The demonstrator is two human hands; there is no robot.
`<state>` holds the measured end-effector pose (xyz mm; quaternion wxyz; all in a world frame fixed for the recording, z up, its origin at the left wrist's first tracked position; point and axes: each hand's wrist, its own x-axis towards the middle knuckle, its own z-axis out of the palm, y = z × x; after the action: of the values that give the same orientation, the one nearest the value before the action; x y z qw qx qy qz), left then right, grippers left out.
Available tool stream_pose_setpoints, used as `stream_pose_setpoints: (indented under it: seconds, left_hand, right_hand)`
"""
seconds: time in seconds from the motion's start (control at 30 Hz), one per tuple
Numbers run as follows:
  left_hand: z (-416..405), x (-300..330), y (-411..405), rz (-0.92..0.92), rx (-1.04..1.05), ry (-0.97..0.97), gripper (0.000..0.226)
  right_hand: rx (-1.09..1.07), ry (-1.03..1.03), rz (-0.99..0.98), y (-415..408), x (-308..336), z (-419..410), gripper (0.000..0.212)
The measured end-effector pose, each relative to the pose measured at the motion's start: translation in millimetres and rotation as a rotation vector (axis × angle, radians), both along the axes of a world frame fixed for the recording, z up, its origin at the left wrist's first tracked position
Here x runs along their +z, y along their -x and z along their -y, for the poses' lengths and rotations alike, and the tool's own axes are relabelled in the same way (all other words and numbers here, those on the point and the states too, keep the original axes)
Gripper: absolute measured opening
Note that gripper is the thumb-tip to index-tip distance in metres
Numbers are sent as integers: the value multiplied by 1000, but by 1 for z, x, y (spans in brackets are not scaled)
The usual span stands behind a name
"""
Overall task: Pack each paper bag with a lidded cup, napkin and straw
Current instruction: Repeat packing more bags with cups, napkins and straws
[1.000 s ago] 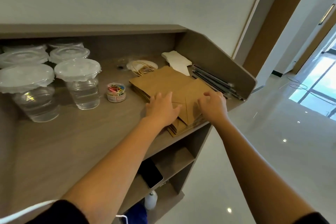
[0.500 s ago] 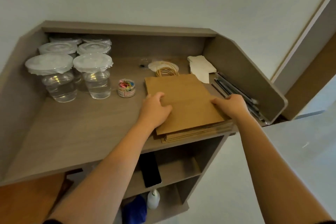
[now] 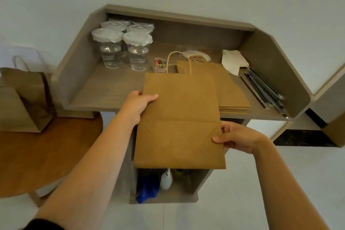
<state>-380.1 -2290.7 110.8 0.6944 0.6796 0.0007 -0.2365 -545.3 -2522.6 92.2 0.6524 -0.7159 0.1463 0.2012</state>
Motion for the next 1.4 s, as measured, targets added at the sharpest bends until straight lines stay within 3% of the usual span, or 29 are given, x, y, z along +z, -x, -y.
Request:
stream_pose_setpoints:
  seconds: [0.13, 0.17, 0.3, 0.37, 0.47, 0.53, 0.77, 0.87, 0.93, 1.07, 1.27, 1.4]
  left_hand:
    - [-44, -4, 19, 72, -140, 73, 20]
    - [-57, -4, 24, 75, -209, 58, 20]
    - [-116, -2, 35, 120, -388, -35, 24]
    - [-144, 1, 42, 179, -410, -93, 24]
    - [-181, 0, 48, 243, -424, -192, 18]
    - [-203, -4, 51, 266, -429, -250, 17]
    - [-259, -21, 63, 281, -402, -340, 17]
    - [-271, -22, 65, 273, -356, -320, 17]
    - [-277, -22, 67, 272, -341, -316, 16]
    - [-283, -21, 70, 253, -344, -314, 18]
    - [-283, -26, 76, 230, -350, -386, 17]
    - [-280, -31, 76, 227, -329, -402, 17]
  right_hand:
    - [-40, 153, 7, 4, 1, -30, 75]
    - [-99, 47, 45, 4, 2, -38, 78]
    - [-160, -707, 168, 1, 5, -79, 88]
    - [-140, -792, 122, -3, 3, -116, 77]
    - [-245, -604, 60, -9, 0, -168, 44]
    - [-206, -501, 34, -4, 5, -203, 30]
    - [121, -436, 21, -12, 4, -274, 29]
    - [240, -429, 7, -14, 4, -283, 64]
    - [298, -400, 0, -16, 2, -284, 76]
    - [383, -427, 39, -16, -6, -286, 58]
    - [362, -301, 80, -25, -19, -286, 28]
    - [361, -170, 151, -24, -21, -289, 25]
